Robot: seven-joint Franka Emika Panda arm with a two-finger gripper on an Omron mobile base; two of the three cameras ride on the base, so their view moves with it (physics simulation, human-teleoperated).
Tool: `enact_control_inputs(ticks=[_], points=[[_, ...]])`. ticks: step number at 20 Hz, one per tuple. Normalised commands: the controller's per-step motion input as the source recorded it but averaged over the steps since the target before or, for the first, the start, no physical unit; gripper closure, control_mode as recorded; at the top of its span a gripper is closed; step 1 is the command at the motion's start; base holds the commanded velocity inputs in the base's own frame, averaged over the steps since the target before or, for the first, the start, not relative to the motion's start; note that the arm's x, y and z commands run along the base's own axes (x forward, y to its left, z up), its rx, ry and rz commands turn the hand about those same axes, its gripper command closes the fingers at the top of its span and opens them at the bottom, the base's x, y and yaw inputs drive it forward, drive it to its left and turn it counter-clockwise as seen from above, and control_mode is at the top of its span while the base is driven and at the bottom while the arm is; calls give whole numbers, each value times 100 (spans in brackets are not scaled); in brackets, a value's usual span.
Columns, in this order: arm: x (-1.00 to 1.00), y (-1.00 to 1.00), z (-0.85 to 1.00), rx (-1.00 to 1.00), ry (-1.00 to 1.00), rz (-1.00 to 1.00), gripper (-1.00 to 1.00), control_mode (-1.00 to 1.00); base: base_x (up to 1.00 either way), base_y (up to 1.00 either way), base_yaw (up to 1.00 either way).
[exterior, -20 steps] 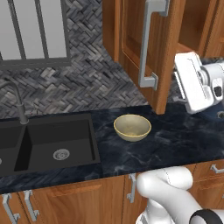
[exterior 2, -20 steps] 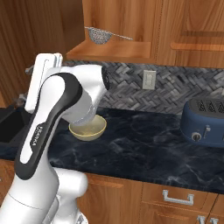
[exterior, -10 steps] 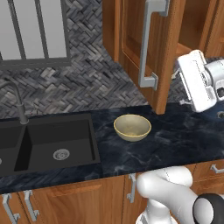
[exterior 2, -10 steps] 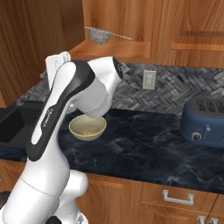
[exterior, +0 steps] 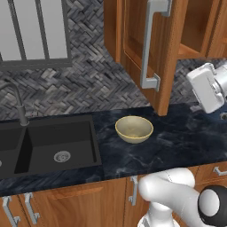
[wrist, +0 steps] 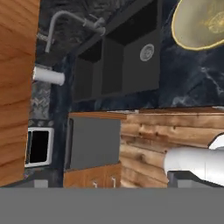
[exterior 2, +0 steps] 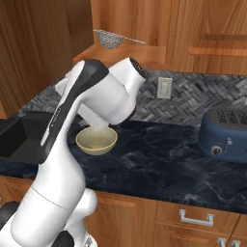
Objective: Open the cabinet and setup a tea strainer by placing it in the bowl upright.
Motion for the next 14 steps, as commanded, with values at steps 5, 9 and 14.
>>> enact_control_inputs(ticks=[5,9,14], points=[[0,-20,-24,-35,-69,48,-100,-100,0,0,0],[0,-18,-17,-37,-74,42,-100,-100,0,0,0],[0,-38,-11,-34,-71,37,-100,-100,0,0,0]])
